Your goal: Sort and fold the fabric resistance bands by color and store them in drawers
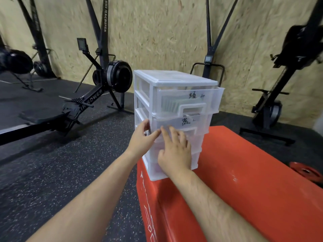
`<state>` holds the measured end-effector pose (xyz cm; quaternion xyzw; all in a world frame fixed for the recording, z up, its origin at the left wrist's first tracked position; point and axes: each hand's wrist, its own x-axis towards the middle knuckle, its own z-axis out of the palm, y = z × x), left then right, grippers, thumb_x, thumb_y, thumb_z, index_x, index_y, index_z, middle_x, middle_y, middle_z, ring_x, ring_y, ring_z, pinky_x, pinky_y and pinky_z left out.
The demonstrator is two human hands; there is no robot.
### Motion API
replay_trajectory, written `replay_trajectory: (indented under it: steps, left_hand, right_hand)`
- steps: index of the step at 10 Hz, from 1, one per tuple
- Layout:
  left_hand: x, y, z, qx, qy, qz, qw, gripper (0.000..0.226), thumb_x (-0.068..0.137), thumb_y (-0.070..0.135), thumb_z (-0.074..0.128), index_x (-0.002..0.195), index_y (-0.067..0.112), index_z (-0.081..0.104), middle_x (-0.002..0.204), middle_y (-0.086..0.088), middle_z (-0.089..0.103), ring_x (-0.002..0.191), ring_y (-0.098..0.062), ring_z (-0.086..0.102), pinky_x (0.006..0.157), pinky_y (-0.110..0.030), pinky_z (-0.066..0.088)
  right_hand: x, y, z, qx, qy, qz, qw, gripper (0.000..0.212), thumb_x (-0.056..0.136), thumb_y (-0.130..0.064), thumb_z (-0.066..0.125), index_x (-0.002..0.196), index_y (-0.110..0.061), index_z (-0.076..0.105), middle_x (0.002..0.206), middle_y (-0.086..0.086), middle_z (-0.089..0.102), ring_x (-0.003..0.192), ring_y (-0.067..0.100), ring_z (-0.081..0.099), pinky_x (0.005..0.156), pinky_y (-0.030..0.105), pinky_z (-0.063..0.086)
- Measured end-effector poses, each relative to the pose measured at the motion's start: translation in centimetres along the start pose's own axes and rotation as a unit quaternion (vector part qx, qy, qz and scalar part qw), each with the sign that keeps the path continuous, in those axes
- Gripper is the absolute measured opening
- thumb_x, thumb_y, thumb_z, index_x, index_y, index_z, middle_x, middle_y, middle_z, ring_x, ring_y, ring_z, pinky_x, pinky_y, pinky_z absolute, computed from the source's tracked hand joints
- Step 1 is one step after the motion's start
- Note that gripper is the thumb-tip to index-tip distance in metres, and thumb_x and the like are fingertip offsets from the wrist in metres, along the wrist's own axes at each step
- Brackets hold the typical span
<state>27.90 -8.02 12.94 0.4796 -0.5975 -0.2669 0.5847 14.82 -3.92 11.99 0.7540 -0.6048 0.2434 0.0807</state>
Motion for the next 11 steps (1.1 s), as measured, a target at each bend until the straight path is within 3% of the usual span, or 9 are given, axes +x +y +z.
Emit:
replay_trajectory:
  steps: [1, 2, 3, 4, 5, 8, 9, 10, 11]
  left_hand:
    - [0.9, -0.3, -0.7, 0.033, 0.013, -0.013, 0.999, 0.034, 0.084, 0.030, 0.078, 0.113, 0.022, 0.061, 0.104, 0.013, 0.069, 0.098, -0.002, 0.064, 0.092, -0.032, 0.054]
    - [1.5, 0.4, -1.4, 0.067, -0.018, -0.021, 0.997, 0.041, 0.080, 0.028, 0.077, 0.116, 0.021, 0.058, 0.111, 0.009, 0.066, 0.109, -0.008, 0.063, 0.096, -0.029, 0.051]
    - [2.2, 2.1, -2.3, 0.045, -0.036, -0.011, 0.998, 0.071, 0.076, 0.040, 0.070, 0.139, 0.025, 0.042, 0.141, 0.007, 0.048, 0.133, -0.010, 0.044, 0.108, -0.032, 0.037]
    - [2.9, 5.1, -2.8, 0.017, -0.067, 0.017, 0.997, 0.087, 0.082, 0.047, 0.073, 0.152, 0.028, 0.026, 0.153, 0.016, 0.034, 0.137, 0.004, 0.032, 0.107, -0.021, 0.029]
    - [3.5, 7.6, -2.8, 0.038, -0.087, 0.056, 0.994, 0.058, 0.086, 0.033, 0.075, 0.136, 0.030, 0.045, 0.121, 0.030, 0.053, 0.097, 0.035, 0.044, 0.078, 0.003, 0.039]
    - [5.2, 6.9, -2.2, 0.078, 0.015, 0.041, 0.996, 0.048, 0.081, 0.038, 0.079, 0.117, 0.024, 0.052, 0.108, 0.013, 0.063, 0.100, -0.005, 0.062, 0.083, -0.028, 0.054]
    - [5.4, 7.0, -2.0, 0.096, 0.019, 0.039, 0.994, 0.042, 0.082, 0.039, 0.078, 0.112, 0.022, 0.053, 0.106, 0.007, 0.064, 0.096, -0.009, 0.065, 0.079, -0.030, 0.056]
    - [5.2, 7.5, -2.4, 0.141, -0.002, 0.032, 0.989, 0.046, 0.083, 0.042, 0.076, 0.115, 0.021, 0.052, 0.112, 0.006, 0.064, 0.098, -0.011, 0.065, 0.082, -0.034, 0.055]
    - [4.1, 8.5, -2.9, 0.238, 0.002, 0.021, 0.971, 0.063, 0.083, 0.045, 0.075, 0.133, 0.017, 0.049, 0.124, -0.002, 0.060, 0.106, -0.019, 0.063, 0.086, -0.037, 0.054]
  right_hand:
    - [0.8, -0.2, -0.8, -0.010, -0.047, -0.009, 0.999, 0.080, 0.084, -0.021, 0.050, 0.158, -0.030, 0.018, 0.165, -0.007, 0.014, 0.143, 0.027, 0.023, 0.113, 0.044, 0.031]
    - [0.1, -0.7, -1.6, 0.000, 0.060, -0.010, 0.998, 0.068, 0.074, -0.021, 0.049, 0.141, -0.022, 0.050, 0.151, 0.000, 0.044, 0.129, 0.031, 0.045, 0.097, 0.048, 0.048]
    - [-0.2, -0.4, -2.6, -0.002, 0.146, -0.027, 0.989, 0.071, 0.069, -0.025, 0.048, 0.140, -0.023, 0.052, 0.148, 0.002, 0.047, 0.125, 0.032, 0.048, 0.092, 0.045, 0.047]
    - [1.2, -0.2, -4.5, -0.008, 0.142, -0.023, 0.990, 0.083, 0.072, -0.026, 0.052, 0.153, -0.024, 0.035, 0.159, 0.002, 0.032, 0.133, 0.033, 0.038, 0.102, 0.048, 0.041]
    - [2.7, -0.2, -6.1, -0.017, 0.100, -0.015, 0.995, 0.086, 0.077, -0.027, 0.049, 0.158, -0.026, 0.020, 0.163, -0.001, 0.020, 0.139, 0.030, 0.026, 0.110, 0.046, 0.034]
    - [4.8, -0.4, -6.8, -0.045, 0.028, -0.027, 0.998, 0.088, 0.083, -0.024, 0.053, 0.159, -0.030, 0.010, 0.166, -0.006, 0.004, 0.144, 0.028, 0.016, 0.115, 0.043, 0.023]
    - [5.3, -0.7, -7.1, -0.038, 0.012, -0.023, 0.999, 0.088, 0.084, -0.024, 0.053, 0.159, -0.030, 0.009, 0.166, -0.006, 0.003, 0.144, 0.028, 0.017, 0.115, 0.044, 0.024]
    - [5.0, -0.1, -7.8, -0.030, 0.004, -0.039, 0.999, 0.084, 0.085, -0.022, 0.050, 0.159, -0.029, 0.011, 0.167, -0.004, 0.006, 0.145, 0.028, 0.020, 0.116, 0.045, 0.026]
    - [4.2, 0.4, -9.4, 0.003, 0.015, -0.034, 0.999, 0.068, 0.091, -0.019, 0.045, 0.156, -0.024, 0.023, 0.166, -0.001, 0.013, 0.143, 0.028, 0.029, 0.111, 0.046, 0.035]
